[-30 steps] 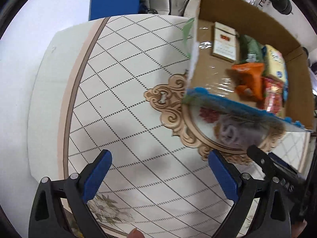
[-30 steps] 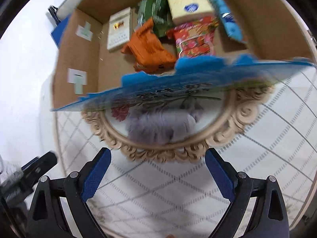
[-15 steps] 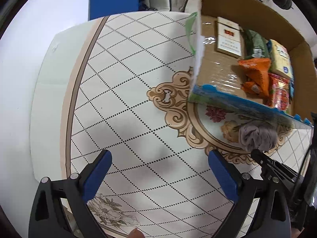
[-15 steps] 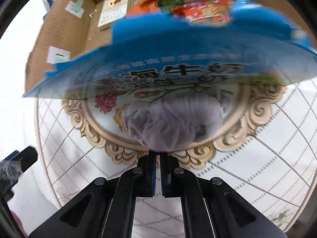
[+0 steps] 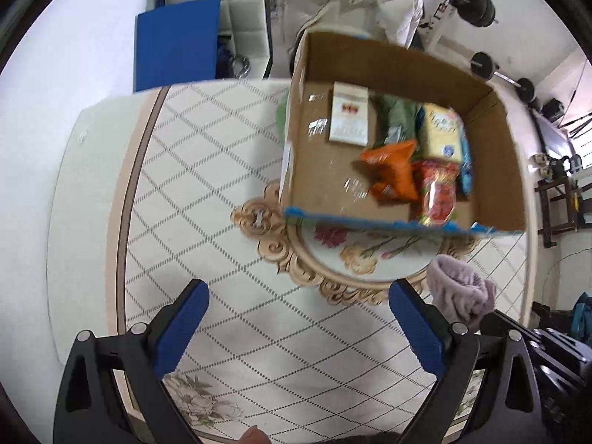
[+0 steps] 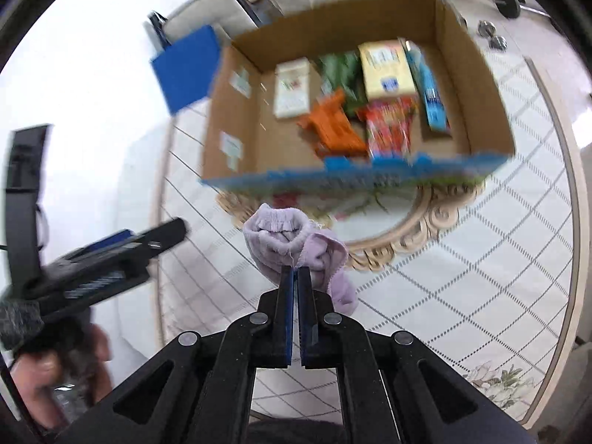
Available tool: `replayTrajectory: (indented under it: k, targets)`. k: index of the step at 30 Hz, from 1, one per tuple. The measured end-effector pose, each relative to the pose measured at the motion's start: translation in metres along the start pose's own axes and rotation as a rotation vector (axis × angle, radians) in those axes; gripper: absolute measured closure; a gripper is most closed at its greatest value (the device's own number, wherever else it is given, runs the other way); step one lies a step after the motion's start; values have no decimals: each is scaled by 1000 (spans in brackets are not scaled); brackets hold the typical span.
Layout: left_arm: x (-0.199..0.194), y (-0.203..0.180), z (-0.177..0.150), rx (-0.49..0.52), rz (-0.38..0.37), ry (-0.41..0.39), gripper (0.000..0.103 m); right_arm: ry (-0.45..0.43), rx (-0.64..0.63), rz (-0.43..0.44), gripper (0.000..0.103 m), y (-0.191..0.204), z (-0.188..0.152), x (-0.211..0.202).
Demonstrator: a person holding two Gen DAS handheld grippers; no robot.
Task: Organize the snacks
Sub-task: 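Lower the lilac cloth into the box and open the right gripper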
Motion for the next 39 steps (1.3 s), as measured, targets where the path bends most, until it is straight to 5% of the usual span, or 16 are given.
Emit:
replayTrajectory:
  k: [10,20,23,25,29,34,39]
  targets:
    - [-9,12,63,-21,-2,-57,3,-72,-102,-3,101,28,103,-7]
    - [16,20,88,-34,18,-27,3,40,-108,-14,95,16,126,51]
    - [15,12,88,-23,5,-30,3,51,-81,-75,73,-6,121,54]
    - [15,4,88,-11,-3,-29,3,57,-56,-126,49,-24,116,55]
    - [16,-16,89,16,-23,-33,3,67,-13,-211,38,-57,107,54]
    - [19,-43,89,52,-45,-42,3,74,30,-303,10,-91,102,49]
    - [23,-62,91,77,-62,-67,0,62,53,-372,6,-114,103,43]
Point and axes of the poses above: each gripper's, at about its wrist camera, not at the fingertips, and x roughly the way its jaws point, y to its left, z to its top, the point moved 10 cm from there along x, roughly the way its jaws point, and after that the axes turned 8 degrees about -x, right-handed, at the moved point
